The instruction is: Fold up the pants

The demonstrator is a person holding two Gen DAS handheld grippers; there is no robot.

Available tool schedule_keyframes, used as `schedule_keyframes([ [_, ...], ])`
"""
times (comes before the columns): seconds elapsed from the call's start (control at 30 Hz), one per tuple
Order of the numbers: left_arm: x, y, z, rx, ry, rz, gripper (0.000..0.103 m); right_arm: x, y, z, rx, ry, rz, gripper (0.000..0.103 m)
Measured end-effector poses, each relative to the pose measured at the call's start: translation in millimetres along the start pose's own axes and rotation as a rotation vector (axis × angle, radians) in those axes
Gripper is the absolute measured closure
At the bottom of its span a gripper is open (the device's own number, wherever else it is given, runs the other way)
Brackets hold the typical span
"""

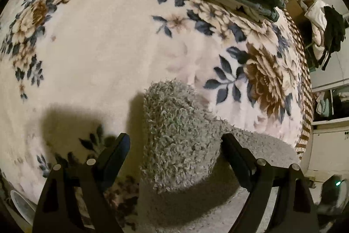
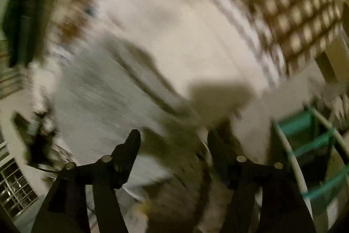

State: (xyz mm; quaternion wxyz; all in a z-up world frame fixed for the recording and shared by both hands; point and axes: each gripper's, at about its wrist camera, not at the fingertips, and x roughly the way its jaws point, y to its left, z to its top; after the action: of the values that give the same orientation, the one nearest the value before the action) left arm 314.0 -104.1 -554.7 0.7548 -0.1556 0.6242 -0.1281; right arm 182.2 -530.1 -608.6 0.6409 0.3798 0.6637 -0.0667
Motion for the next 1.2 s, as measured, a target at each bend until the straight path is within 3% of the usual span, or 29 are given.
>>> schedule_keyframes([
  [0.1,-2,1,2,-0.006,-0.008,-0.004,0.017,-1,26,28,-0.068,-0.047,0.051,0.026],
  [0.23,2,3,4,-0.033,-0.005,-0.018,0.017,34,46,64,-0.125,-0.001,0.084,0.028],
  [0.3,4,3,5,-0.030,-0.011,-0.027,0.017,46,58,73,-0.177,-0.007,0.044,0.069],
  [0.4,6,3,8,-0.022,-0.030,-0.046,0.018,52,55,84,-0.168,-0.062,0.008,0.072],
  [0.43,7,5,9,-0.028,-0.038,-0.060,0.023,53,51,87,-0.150,-0.077,0.000,0.073],
  [0.47,9,6,11,-0.034,-0.042,-0.080,0.046,52,44,92,-0.114,-0.098,-0.006,0.073],
  [0.5,13,9,14,-0.043,-0.034,-0.095,0.060,53,40,94,-0.090,-0.109,0.000,0.074],
  [0.6,24,12,20,-0.075,-0.019,-0.115,0.066,61,36,99,-0.067,-0.119,-0.007,0.074],
  [0.73,34,28,27,-0.158,0.008,-0.153,0.066,64,43,99,-0.094,-0.111,-0.012,0.071],
  [0.9,23,43,25,-0.266,0.041,-0.250,0.065,32,20,79,-0.055,-0.068,0.034,0.037],
  [1.03,27,42,21,-0.252,0.036,-0.241,0.065,18,-12,35,0.002,-0.020,0.017,0.033],
  [1.13,32,36,21,-0.220,0.027,-0.210,0.065,36,-33,7,0.044,0.046,0.065,0.033],
  [1.17,32,33,22,-0.204,0.023,-0.197,0.065,44,-38,-2,0.062,0.050,0.086,0.039],
  [1.2,33,34,23,-0.193,0.022,-0.188,0.065,48,-43,-8,0.071,0.044,0.088,0.081],
])
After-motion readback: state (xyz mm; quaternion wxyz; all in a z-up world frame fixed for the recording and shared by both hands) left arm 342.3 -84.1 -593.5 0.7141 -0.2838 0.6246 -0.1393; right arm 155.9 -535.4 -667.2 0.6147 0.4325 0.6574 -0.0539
